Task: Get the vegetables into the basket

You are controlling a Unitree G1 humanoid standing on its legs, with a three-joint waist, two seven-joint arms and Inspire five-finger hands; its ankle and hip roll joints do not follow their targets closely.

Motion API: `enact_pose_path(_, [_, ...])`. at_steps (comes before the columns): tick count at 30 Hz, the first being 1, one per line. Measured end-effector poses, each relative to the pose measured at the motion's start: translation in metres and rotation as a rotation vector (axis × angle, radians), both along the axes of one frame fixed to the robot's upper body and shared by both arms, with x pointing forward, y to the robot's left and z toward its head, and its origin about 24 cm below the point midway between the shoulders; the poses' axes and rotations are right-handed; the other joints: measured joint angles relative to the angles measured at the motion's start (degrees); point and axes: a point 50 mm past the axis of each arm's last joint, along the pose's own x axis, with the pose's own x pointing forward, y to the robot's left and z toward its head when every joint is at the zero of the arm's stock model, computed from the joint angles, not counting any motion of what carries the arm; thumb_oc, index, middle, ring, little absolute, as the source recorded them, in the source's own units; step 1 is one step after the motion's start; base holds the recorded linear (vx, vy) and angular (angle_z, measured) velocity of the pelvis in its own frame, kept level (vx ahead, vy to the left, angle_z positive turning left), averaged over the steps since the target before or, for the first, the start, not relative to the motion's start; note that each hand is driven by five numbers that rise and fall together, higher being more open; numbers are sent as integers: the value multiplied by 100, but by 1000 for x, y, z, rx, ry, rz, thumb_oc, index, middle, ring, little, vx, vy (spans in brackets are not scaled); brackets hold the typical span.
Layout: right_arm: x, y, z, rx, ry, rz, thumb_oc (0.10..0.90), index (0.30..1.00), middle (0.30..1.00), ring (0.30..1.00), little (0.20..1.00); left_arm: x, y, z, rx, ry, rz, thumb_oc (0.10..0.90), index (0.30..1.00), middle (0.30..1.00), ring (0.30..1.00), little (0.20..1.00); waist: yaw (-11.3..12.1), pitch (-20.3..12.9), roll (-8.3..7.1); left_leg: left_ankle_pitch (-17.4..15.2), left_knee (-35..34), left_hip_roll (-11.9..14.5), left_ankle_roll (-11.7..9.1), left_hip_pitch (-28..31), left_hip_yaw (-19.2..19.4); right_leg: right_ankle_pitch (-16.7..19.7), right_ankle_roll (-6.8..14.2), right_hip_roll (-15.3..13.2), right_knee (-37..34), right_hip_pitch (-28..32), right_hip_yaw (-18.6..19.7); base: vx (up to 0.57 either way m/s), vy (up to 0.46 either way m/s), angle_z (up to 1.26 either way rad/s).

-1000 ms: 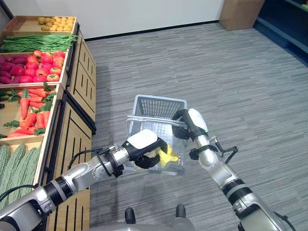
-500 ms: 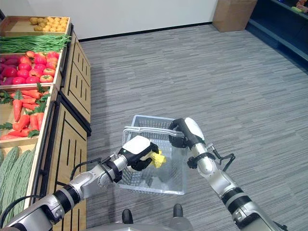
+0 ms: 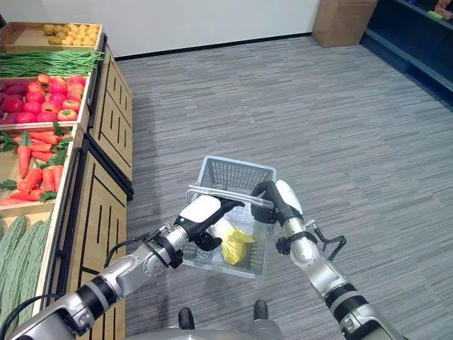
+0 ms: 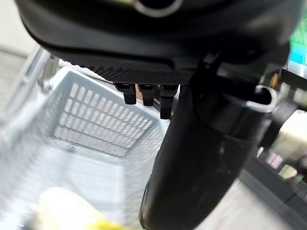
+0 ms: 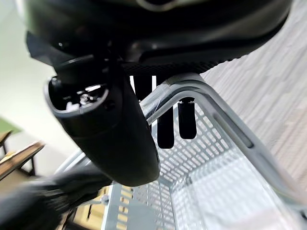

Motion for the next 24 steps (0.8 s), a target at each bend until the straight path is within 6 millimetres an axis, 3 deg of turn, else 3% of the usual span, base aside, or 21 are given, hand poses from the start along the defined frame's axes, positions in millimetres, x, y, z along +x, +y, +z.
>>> enact_pose_path(2, [-5, -10, -7, -13, 33, -52, 400, 300, 300, 300, 300, -7, -1, 8, -135, 101, -8, 900, 1000, 1000, 1000, 1000, 92, -7, -11, 0, 0, 3, 0, 5, -28, -3, 1, 2, -1, 19, -12, 6, 15, 7])
enact_pose_path(6, [-20, -43, -35, -78, 171, -201, 400, 300, 300, 300, 300, -20, 22, 36, -483, 280, 27, 900, 1000, 1000, 1000, 1000, 200, -12, -6, -1, -1, -22, 2, 5, -81, -12, 9, -21, 0, 50, -54, 0, 6, 6])
enact_pose_path(10, [-55, -75, -66, -143, 340, -342, 400, 300, 300, 300, 300, -27, 65, 33, -719, 388, 221, 900, 1000, 1000, 1000, 1000, 340, -17, -1, -5, -15, -28, 6, 3, -118, -16, 14, -32, -2, 68, -85, 1, -4, 5])
enact_pose_path(12, [-93, -102, -84, -143, 454, -491, 400, 300, 300, 300, 300, -44, 110, 9, -699, 461, 426, 900, 1000, 1000, 1000, 1000, 411, -38, 27, -5, -29, -36, 6, -5, -170, -31, 23, -40, -2, 95, -142, 1, -7, 11])
enact_pose_path(13, [-101, -107, -87, -137, 471, -526, 400, 300, 300, 300, 300, -47, 120, 1, -680, 477, 468, 900, 1000, 1000, 1000, 1000, 410, -53, 39, -5, -29, -38, 6, -3, -188, -41, 25, -43, -2, 113, -164, -2, -13, 15])
enact_pose_path(14, [-120, -119, -93, -138, 529, -616, 400, 300, 300, 300, 300, -61, 147, -28, -603, 574, 645, 900, 1000, 1000, 1000, 1000, 400, -72, 46, -9, -31, -37, 9, -19, -216, -61, 25, -41, -25, 113, -190, -2, -13, 10])
enact_pose_path(15, [-126, -120, -95, -137, 537, -625, 400, 300, 300, 300, 300, -69, 157, -42, -556, 614, 701, 900, 1000, 1000, 1000, 1000, 396, -74, 44, -9, -30, -34, 8, -20, -222, -63, 28, -40, -16, 114, -196, -16, -28, 5])
enact_pose_path(16, [-136, -123, -98, -139, 562, -645, 400, 300, 300, 300, 300, -90, 176, -76, -485, 702, 853, 900, 1000, 1000, 1000, 1000, 331, -175, 63, -34, -26, -29, -4, 1, -219, -88, 45, -51, -31, 130, -192, 0, 0, 0])
enact_pose_path(19, [-148, -127, -102, -144, 593, -657, 400, 300, 300, 300, 300, -114, 190, -104, -350, 787, 975, 900, 1000, 1000, 1000, 1000, 321, -270, 43, -77, -30, -12, -38, -21, -228, -123, 48, -45, -31, 104, -201, 0, 0, 0])
enact_pose_path(22, [-160, -134, -105, -147, 641, -689, 400, 300, 300, 300, 300, -163, 193, -146, -96, 961, 1085, 900, 1000, 1000, 1000, 1000, 298, -423, 59, -100, -30, -2, -24, -109, -227, -122, 47, -38, -30, 14, -196, -11, -6, 0])
enact_pose_path(24, [-165, -136, -105, -152, 646, -679, 400, 300, 300, 300, 300, -181, 192, -156, 4, 1024, 1094, 900, 1000, 1000, 1000, 1000, 313, -428, 59, -104, -29, 6, -21, -109, -231, -122, 44, -31, -31, -6, -199, 0, 0, 0])
